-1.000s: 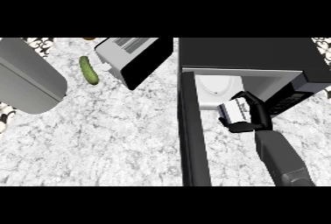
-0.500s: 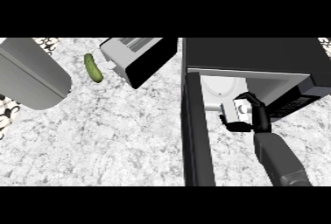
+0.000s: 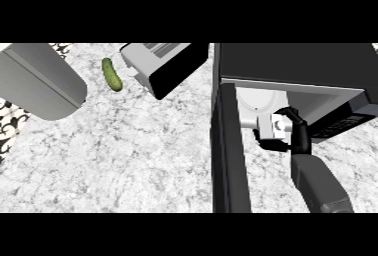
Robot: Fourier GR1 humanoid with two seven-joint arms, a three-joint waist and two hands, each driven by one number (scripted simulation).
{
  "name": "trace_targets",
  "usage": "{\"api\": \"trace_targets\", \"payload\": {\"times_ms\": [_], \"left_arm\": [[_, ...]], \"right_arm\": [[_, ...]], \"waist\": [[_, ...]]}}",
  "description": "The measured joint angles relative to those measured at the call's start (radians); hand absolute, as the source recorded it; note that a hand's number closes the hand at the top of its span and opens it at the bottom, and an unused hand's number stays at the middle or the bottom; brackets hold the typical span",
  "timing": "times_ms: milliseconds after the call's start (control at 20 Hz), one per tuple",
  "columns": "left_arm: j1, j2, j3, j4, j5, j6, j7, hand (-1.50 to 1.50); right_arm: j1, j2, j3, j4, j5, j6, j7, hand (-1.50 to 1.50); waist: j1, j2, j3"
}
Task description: Pick up the milk, place it into the microwave and close the microwave
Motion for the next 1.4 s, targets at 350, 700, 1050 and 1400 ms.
{"api": "trace_targets", "payload": {"times_ms": [350, 700, 1050, 1400], "left_arm": [[-0.027, 0.017, 0.003, 0.006, 0.017, 0.004, 0.012, -1.50], [-0.051, 0.035, 0.017, 0.006, 0.022, 0.018, 0.026, -1.50], [-0.077, 0.054, 0.028, 0.010, 0.016, 0.027, 0.041, -1.50], [-0.098, 0.070, 0.030, 0.016, 0.012, 0.035, 0.059, -1.50]], "right_arm": [[0.025, 0.010, -0.007, -0.041, -0.027, -0.069, 0.004, 1.50], [0.053, 0.015, -0.004, -0.088, -0.046, -0.119, 0.003, 1.50], [0.078, 0.020, 0.002, -0.133, -0.067, -0.160, 0.009, 1.50], [0.089, 0.031, 0.000, -0.173, -0.100, -0.193, 0.014, -1.50]], "waist": [[0.019, 0.005, -0.001], [0.037, 0.012, 0.002], [0.053, 0.019, 0.004], [0.060, 0.026, 0.010]]}}
